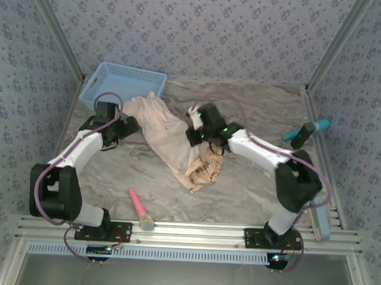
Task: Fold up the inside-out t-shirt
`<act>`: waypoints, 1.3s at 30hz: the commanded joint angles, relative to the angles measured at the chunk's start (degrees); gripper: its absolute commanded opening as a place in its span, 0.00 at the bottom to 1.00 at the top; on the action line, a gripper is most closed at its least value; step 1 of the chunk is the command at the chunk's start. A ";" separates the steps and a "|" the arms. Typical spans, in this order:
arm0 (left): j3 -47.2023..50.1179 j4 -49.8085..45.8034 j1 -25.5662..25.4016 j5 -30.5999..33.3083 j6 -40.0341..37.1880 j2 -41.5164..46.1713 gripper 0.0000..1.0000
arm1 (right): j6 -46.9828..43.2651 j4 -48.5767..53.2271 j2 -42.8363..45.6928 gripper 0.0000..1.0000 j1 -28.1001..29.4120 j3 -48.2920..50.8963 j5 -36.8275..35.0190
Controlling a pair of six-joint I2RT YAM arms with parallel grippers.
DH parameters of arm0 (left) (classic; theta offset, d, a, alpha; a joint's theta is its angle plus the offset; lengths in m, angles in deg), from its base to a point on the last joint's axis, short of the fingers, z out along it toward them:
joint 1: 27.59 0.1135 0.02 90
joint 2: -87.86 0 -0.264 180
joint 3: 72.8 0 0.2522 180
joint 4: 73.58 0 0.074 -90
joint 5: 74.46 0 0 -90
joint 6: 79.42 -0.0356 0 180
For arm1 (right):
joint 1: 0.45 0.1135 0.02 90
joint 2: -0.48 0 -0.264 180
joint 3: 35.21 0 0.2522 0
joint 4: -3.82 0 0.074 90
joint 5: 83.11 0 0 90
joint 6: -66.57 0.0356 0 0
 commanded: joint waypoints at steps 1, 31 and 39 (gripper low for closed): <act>-4.19 0.64 2.30 1.93 1.76 -2.79 1.00 | -1.83 6.91 13.87 0.00 -1.69 -8.85 -2.53; -37.39 -25.53 3.40 8.56 -18.87 -30.35 0.27 | 0.62 14.03 36.49 0.63 -5.25 17.64 -9.40; -34.47 -24.65 10.50 11.63 -42.14 -27.91 0.09 | -0.33 10.01 31.54 0.65 -6.82 16.59 -3.47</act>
